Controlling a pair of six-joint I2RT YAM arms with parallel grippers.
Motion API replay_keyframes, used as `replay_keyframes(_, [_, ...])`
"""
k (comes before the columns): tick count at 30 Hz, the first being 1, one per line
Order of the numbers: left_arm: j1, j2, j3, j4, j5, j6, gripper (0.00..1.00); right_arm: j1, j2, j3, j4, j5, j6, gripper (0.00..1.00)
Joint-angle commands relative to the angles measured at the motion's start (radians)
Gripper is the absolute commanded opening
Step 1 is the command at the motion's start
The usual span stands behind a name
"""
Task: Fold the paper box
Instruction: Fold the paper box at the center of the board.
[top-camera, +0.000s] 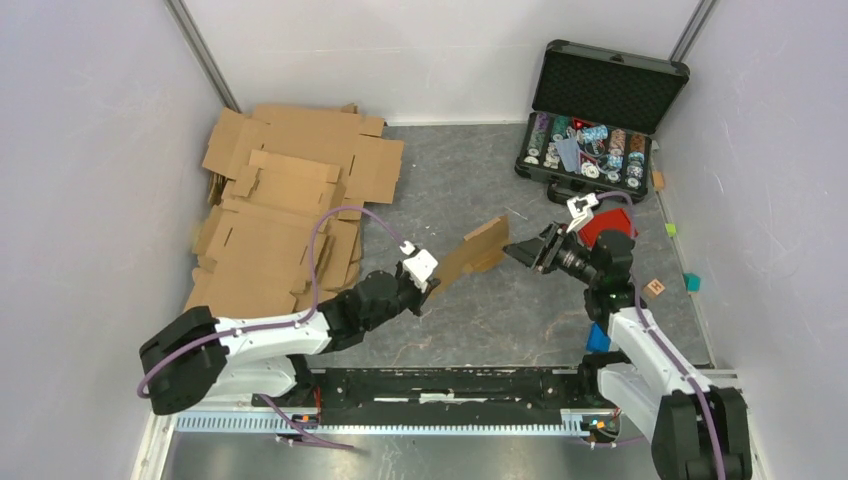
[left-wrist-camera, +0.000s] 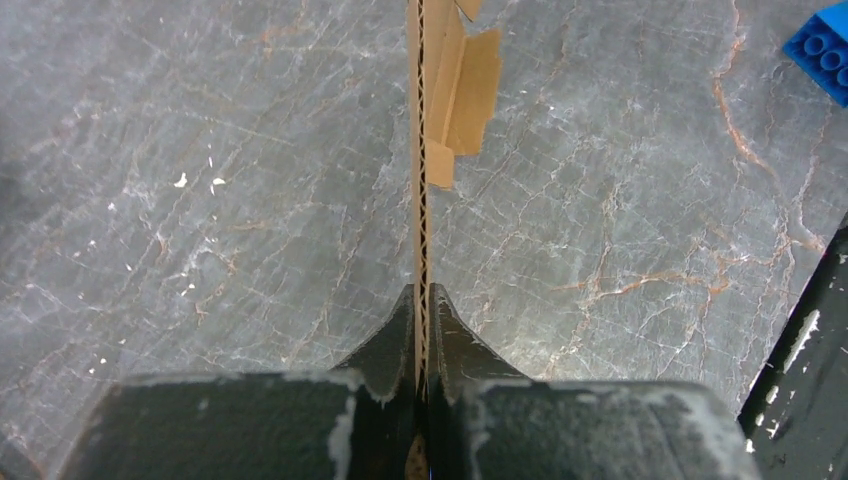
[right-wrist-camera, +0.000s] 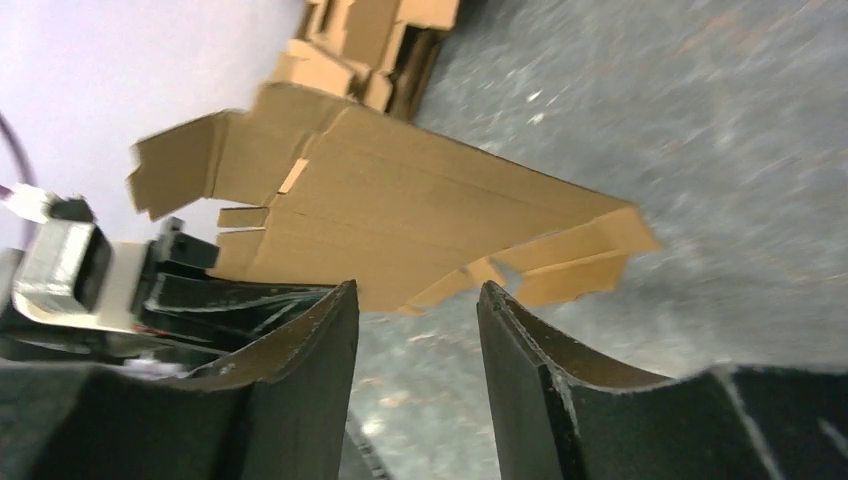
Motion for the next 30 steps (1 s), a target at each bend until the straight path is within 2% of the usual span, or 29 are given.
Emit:
replay_keyframes(1, [0.085,-0.022,0.052,-0.073,0.192,-0.144,0.02,0.0,-0.104,0.104,-0.335,0.184,-0.448,0.58])
replay_keyframes(3, [0.105,-0.023,0.052,-0.074,0.242,-0.151,0.02,0.001,-0.151,0.091,-0.346,0.249,-0.494,0.67])
replay_keyframes(7, [0.111,-0.034,0.059,-0.112,0.271,-0.116,0.02,0.0,-0.172,0.067,-0.344,0.327,-0.559,0.72])
replay_keyframes(12, [0.111,-0.046,0.072,-0.168,0.253,-0.076,0.02,0.002,-0.118,-0.029,-0.218,0.253,-0.576,0.88])
replay_keyframes(14, [0.111,-0.051,0.066,-0.162,0.261,-0.075,0.02,0.002,-0.09,-0.075,-0.15,0.224,-0.562,0.92])
replay_keyframes(20, [0.111,-0.05,0.06,-0.137,0.337,-0.069,0.02,0.001,0.009,-0.104,-0.046,0.147,-0.519,0.89])
replay_keyframes(26, [0.111,-0.057,0.054,-0.123,0.373,-0.065,0.02,0.001,0.075,-0.087,0.012,0.085,-0.437,0.77])
replay_keyframes(30, [0.111,-0.055,0.058,-0.125,0.372,-0.062,0.02,0.002,0.073,-0.063,-0.032,0.079,-0.433,0.67])
